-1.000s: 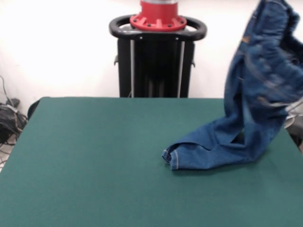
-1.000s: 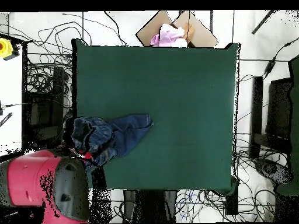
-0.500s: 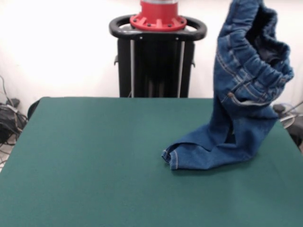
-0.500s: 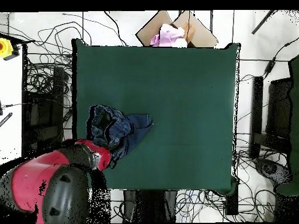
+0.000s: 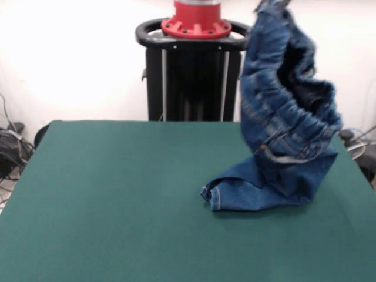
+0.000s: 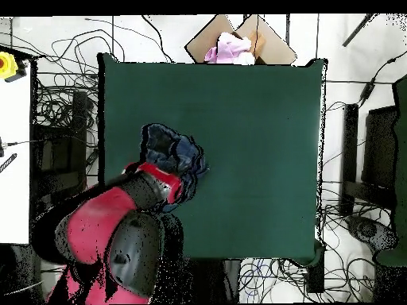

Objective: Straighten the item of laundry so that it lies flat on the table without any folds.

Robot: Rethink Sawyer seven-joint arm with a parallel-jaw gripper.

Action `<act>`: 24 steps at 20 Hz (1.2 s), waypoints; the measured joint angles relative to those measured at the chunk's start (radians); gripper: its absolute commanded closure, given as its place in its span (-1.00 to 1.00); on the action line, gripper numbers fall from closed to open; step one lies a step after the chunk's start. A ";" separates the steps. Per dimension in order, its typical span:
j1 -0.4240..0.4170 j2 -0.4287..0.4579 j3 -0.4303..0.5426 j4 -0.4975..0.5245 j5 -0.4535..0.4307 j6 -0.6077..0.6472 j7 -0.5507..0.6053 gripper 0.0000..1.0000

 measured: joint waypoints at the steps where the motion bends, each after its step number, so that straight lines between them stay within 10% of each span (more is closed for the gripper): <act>1: -0.052 0.002 0.011 0.026 0.000 -0.069 0.000 1.00; 24: -0.530 0.170 0.159 0.203 -0.155 -0.618 0.000 1.00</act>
